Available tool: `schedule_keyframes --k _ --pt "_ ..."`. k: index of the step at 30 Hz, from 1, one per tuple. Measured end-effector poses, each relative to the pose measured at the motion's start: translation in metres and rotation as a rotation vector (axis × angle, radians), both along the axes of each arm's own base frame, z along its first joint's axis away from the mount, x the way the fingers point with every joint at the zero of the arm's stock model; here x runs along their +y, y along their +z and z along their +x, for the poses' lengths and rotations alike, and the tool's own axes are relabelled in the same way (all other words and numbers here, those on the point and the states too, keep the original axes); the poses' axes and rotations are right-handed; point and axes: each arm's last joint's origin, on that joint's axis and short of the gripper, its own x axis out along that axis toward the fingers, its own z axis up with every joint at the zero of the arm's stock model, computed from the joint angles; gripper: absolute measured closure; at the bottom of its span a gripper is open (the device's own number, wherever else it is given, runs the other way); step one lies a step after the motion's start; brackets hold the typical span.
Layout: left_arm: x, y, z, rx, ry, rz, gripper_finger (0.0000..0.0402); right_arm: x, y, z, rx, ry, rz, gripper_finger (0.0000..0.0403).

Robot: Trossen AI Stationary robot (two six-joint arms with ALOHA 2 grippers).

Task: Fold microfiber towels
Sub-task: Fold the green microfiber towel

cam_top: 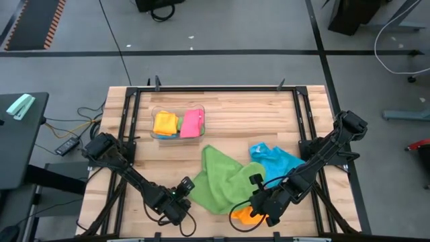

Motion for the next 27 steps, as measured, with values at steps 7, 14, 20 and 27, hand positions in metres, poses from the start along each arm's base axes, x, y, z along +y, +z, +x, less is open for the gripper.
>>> schedule_keyframes --k 7,14,20,27 --pt "0.001 0.0 0.0 0.009 0.0 -0.001 0.0292 0.0 0.0 0.0 -0.004 0.005 -0.002 0.0376" --pt "0.004 0.005 0.001 -0.022 0.138 -0.061 0.039 0.0 0.0 0.0 -0.002 -0.002 0.004 0.0376" --pt "0.001 0.054 0.002 -0.131 0.209 -0.166 0.0395 0.001 0.001 0.001 0.0 -0.039 0.04 0.0376" --pt "0.008 0.072 -0.005 -0.176 0.344 -0.213 0.039 0.012 -0.019 0.003 0.048 -0.074 0.044 0.0376"
